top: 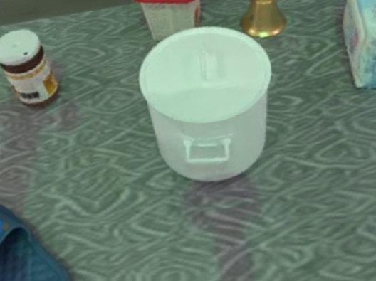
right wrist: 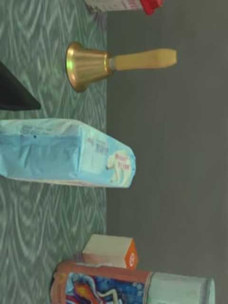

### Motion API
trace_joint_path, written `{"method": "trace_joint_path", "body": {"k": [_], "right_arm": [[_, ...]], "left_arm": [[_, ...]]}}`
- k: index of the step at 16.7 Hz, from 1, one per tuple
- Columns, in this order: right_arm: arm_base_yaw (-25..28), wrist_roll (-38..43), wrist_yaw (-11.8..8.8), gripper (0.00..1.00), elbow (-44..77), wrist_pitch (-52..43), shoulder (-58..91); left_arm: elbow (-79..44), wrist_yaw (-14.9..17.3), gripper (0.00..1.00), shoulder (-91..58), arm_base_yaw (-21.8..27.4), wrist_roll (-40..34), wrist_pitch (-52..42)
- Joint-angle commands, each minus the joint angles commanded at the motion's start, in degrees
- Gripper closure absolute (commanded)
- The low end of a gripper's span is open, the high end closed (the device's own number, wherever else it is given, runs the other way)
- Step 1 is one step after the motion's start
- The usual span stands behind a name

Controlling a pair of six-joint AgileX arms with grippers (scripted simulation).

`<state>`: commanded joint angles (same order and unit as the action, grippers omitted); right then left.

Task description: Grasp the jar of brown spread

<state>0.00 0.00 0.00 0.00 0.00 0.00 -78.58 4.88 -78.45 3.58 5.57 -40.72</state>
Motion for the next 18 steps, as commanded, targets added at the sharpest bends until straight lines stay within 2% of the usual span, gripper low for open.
{"method": "trace_joint_path", "body": {"k": [6,10,14,18], "right_arm": [[0.0,0.0,0.0,0.0,0.0,0.0,0.0],[0.0,0.0,0.0,0.0,0.0,0.0,0.0],[0.0,0.0,0.0,0.0,0.0,0.0,0.0],[0.0,0.0,0.0,0.0,0.0,0.0,0.0]], "left_arm": [[-34.3,-0.3,0.0,-32.2,0.3,1.9,-15.2],[-52.0,-0.9,0.0,-50.6,0.2,2.7,-23.6],[-63.5,-1.5,0.0,-63.4,0.1,3.2,-29.5],[-67.3,-1.8,0.0,-68.0,0.0,3.4,-31.6]]}}
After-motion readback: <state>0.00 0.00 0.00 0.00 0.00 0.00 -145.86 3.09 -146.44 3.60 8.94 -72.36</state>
